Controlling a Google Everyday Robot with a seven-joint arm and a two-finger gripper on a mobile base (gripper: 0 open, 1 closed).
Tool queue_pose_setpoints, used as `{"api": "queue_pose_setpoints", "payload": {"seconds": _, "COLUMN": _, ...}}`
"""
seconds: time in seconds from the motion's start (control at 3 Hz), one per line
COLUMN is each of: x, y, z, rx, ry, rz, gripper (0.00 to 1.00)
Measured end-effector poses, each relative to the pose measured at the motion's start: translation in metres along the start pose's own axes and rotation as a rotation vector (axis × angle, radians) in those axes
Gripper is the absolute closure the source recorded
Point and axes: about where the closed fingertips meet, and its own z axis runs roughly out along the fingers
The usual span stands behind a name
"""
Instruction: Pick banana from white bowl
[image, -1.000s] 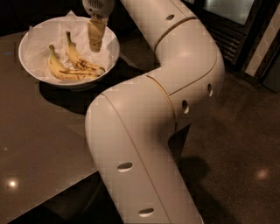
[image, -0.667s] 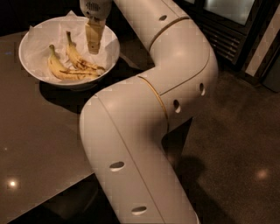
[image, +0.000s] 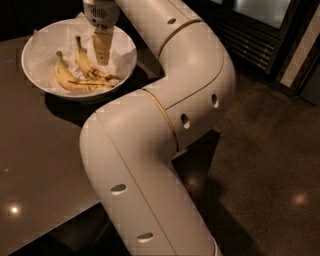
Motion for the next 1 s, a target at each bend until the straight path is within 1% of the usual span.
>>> {"api": "queue_pose_setpoints", "payload": {"seconds": 0.67, "x": -0.009, "y": 0.004, "z": 0.023, "rx": -0.047, "ry": 0.002, "rz": -0.027, "gripper": 0.37}}
{"api": "queue_pose_setpoints", "payload": {"seconds": 1.0, "x": -0.014, "y": 0.004, "z": 0.032, "rx": -0.055, "ry": 0.020, "rz": -0.028, "gripper": 0.37}}
